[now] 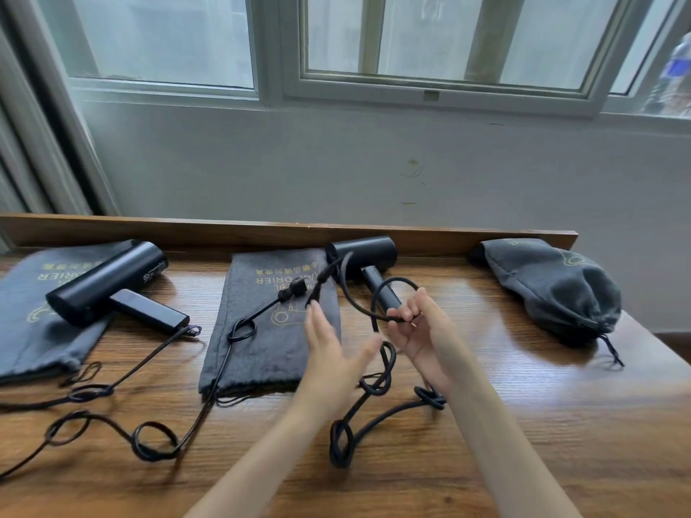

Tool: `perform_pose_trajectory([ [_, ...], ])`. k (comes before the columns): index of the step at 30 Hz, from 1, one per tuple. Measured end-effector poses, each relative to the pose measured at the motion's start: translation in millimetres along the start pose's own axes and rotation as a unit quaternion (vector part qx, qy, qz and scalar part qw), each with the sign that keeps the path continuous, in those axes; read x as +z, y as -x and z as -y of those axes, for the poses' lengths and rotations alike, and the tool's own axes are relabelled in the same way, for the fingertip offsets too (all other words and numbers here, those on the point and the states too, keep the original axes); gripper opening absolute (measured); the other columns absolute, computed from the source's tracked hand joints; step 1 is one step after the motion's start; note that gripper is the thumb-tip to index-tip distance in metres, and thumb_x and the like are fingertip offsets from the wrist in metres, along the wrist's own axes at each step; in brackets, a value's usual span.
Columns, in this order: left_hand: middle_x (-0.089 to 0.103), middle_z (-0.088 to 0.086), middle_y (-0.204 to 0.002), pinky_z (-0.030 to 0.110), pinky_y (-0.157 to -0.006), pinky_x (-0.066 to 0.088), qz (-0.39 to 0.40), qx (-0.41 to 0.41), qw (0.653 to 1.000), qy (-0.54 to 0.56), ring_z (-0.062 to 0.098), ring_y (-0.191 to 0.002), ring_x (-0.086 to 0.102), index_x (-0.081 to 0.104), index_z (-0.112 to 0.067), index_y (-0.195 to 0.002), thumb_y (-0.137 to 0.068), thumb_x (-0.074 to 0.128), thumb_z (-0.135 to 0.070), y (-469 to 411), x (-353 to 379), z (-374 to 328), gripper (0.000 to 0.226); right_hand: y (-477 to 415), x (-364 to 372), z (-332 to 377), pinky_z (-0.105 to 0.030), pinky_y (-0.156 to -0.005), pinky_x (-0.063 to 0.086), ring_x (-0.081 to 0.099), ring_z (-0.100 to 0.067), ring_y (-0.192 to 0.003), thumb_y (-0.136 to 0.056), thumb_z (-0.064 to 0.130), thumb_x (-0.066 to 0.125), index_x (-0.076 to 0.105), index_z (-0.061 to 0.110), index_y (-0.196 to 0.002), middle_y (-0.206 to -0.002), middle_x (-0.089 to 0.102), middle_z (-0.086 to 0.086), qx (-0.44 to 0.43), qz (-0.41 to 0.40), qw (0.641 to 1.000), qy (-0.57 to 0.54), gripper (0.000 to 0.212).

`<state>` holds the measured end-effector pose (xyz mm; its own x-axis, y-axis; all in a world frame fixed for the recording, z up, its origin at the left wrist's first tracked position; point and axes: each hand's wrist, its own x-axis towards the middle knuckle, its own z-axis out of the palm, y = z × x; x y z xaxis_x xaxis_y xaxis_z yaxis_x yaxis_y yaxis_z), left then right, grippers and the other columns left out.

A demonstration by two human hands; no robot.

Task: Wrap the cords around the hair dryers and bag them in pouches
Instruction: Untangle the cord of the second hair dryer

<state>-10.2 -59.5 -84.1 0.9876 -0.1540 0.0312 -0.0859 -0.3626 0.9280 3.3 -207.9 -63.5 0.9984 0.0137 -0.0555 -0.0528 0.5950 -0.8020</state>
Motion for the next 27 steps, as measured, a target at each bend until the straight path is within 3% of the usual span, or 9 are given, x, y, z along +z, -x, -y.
perform_pose_trajectory([
  [4, 0.060, -0.010, -0.097, 0.026, -0.079, 0.050, 0.048, -0.003, 0.997, 0.056, 0.005, -0.083, 0.059, 0.051, -0.014, -0.121, -0.096, 0.046, -0.016, 15.0, 9.8, -1.4, 0.026, -0.2, 3.2, 2.2, -0.021, -0.060, 0.055, 0.064, -0.009, -0.066, -0.099, 0.023, 0.039, 0.050, 0.011, -0.070, -0.054, 0.051, 0.002, -0.021, -0.040, 0.997, -0.057, 0.033],
  [7, 0.050, -0.008, -0.060, 0.020, -0.042, 0.038, -0.001, -0.013, 0.991, 0.130, 0.008, -0.044, 0.046, 0.060, -0.011, -0.102, -0.098, 0.037, -0.005, 14.6, -1.4, -1.6, 0.023, -1.2, -4.1, 11.7, -0.015, -0.042, 0.043, 0.050, -0.003, -0.043, -0.099, 0.023, 0.039, 0.056, 0.010, -0.082, -0.042, 0.040, 0.007, -0.017, -0.081, 0.985, -0.148, 0.027],
  [11, 0.044, 0.000, -0.062, 0.016, -0.037, 0.027, -0.078, -0.025, 0.985, 0.154, 0.005, -0.038, 0.035, 0.058, -0.007, -0.094, -0.099, 0.035, -0.005, 6.2, -19.7, 3.3, 0.023, 0.8, -18.0, 27.7, -0.013, -0.035, 0.020, 0.027, -0.003, -0.033, -0.095, 0.024, 0.043, 0.061, 0.011, -0.082, -0.038, 0.030, 0.008, 0.020, -0.092, 0.995, -0.040, 0.026],
  [15, 0.042, 0.000, -0.066, 0.012, -0.037, 0.025, -0.141, -0.046, 0.972, 0.180, 0.008, -0.046, 0.031, 0.057, -0.003, -0.092, -0.099, 0.035, -0.006, -6.5, -32.6, 11.5, 0.023, 2.0, -27.0, 43.9, -0.023, -0.068, 0.043, 0.039, -0.008, -0.056, -0.090, 0.016, 0.056, 0.063, 0.013, -0.077, -0.052, 0.041, 0.009, -0.043, -0.093, 0.949, 0.298, 0.015],
  [17, 0.041, 0.000, -0.067, 0.013, -0.035, 0.022, -0.158, -0.056, 0.964, 0.208, 0.010, -0.048, 0.028, 0.056, -0.006, -0.089, -0.099, 0.034, -0.006, -11.2, -33.4, 13.5, 0.024, 0.0, -30.7, 50.7, -0.028, -0.076, 0.053, 0.044, -0.006, -0.059, -0.088, 0.008, 0.055, 0.062, 0.010, -0.084, -0.059, 0.045, 0.005, -0.014, -0.060, 0.972, 0.226, 0.008],
  [19, 0.042, 0.001, -0.069, 0.013, -0.034, 0.021, -0.170, -0.070, 0.955, 0.232, 0.010, -0.048, 0.027, 0.054, -0.006, -0.088, -0.099, 0.034, -0.005, -14.4, -33.8, 13.4, 0.023, -1.2, -32.9, 57.4, -0.013, -0.051, 0.049, 0.043, -0.004, -0.049, -0.084, 0.007, 0.056, 0.059, 0.005, -0.096, -0.059, 0.045, 0.004, 0.028, -0.032, 0.993, 0.112, 0.012],
  [22, 0.048, 0.003, -0.074, 0.013, -0.033, 0.020, -0.176, -0.102, 0.943, 0.263, 0.010, -0.046, 0.027, 0.053, -0.006, -0.086, -0.098, 0.034, -0.004, -16.3, -34.8, 14.9, 0.023, -1.6, -35.8, 63.2, -0.009, -0.036, 0.036, 0.044, -0.004, -0.046, -0.063, 0.013, 0.080, 0.058, 0.005, -0.110, -0.067, 0.053, 0.001, 0.073, 0.010, 0.997, -0.017, 0.053],
  [24, 0.055, 0.007, -0.080, 0.013, -0.032, 0.020, -0.153, -0.122, 0.942, 0.274, 0.007, -0.039, 0.026, 0.053, -0.007, -0.087, -0.098, 0.034, -0.003, -15.2, -33.6, 17.5, 0.022, -0.8, -36.3, 60.6, -0.013, -0.045, 0.043, 0.054, -0.006, -0.061, -0.069, 0.010, 0.077, 0.059, 0.012, -0.112, -0.084, 0.060, -0.001, 0.064, 0.003, 0.988, 0.139, 0.046],
  [27, 0.063, 0.011, -0.080, 0.013, -0.032, 0.019, -0.103, -0.130, 0.951, 0.262, 0.005, -0.035, 0.026, 0.054, -0.003, -0.095, -0.098, 0.035, -0.004, -10.4, -28.0, 20.0, 0.019, -8.1, -33.9, 42.9, -0.024, -0.069, 0.050, 0.058, -0.015, -0.096, -0.089, 0.009, 0.058, 0.055, 0.020, -0.116, -0.116, 0.056, -0.001, 0.014, -0.047, 0.839, 0.541, 0.029],
])
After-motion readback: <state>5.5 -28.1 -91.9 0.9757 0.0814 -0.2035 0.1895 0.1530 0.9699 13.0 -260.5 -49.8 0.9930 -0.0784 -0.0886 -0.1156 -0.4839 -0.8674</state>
